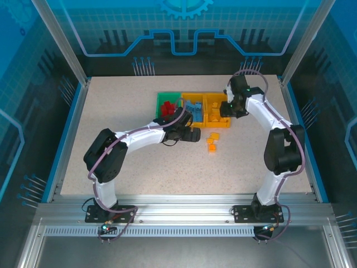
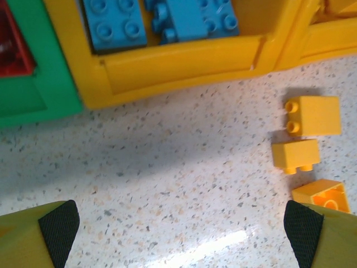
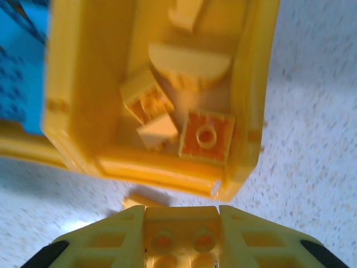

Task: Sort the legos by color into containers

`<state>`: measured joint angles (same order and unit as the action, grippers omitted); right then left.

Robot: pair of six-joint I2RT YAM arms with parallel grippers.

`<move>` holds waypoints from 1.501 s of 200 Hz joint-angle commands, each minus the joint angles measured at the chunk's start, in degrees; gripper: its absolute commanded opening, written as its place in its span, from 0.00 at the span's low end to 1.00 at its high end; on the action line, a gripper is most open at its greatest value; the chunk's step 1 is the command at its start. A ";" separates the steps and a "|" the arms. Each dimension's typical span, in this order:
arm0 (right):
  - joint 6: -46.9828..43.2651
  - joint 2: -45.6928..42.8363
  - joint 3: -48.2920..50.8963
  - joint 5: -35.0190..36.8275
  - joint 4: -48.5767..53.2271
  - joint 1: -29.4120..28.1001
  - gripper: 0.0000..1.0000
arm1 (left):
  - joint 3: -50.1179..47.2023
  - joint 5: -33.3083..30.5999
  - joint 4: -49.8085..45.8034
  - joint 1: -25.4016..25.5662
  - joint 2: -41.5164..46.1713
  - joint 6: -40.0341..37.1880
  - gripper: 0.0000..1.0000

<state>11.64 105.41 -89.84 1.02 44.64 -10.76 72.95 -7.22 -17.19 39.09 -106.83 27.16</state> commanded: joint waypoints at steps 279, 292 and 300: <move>7.45 8.30 -2.33 7.23 -7.09 4.09 0.62 | 27.28 -3.58 -14.80 13.91 -24.21 14.27 0.81; 7.72 9.58 -2.66 5.76 -7.63 4.86 0.63 | 28.39 -3.73 -15.25 13.91 -25.04 13.90 0.73; 8.20 10.26 -2.93 4.47 -8.07 5.36 0.64 | 29.06 -3.80 -15.68 13.91 -25.71 13.73 0.68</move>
<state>20.08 113.21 -92.86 7.40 38.33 -7.16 99.63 -9.65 -30.89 52.88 -129.36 41.93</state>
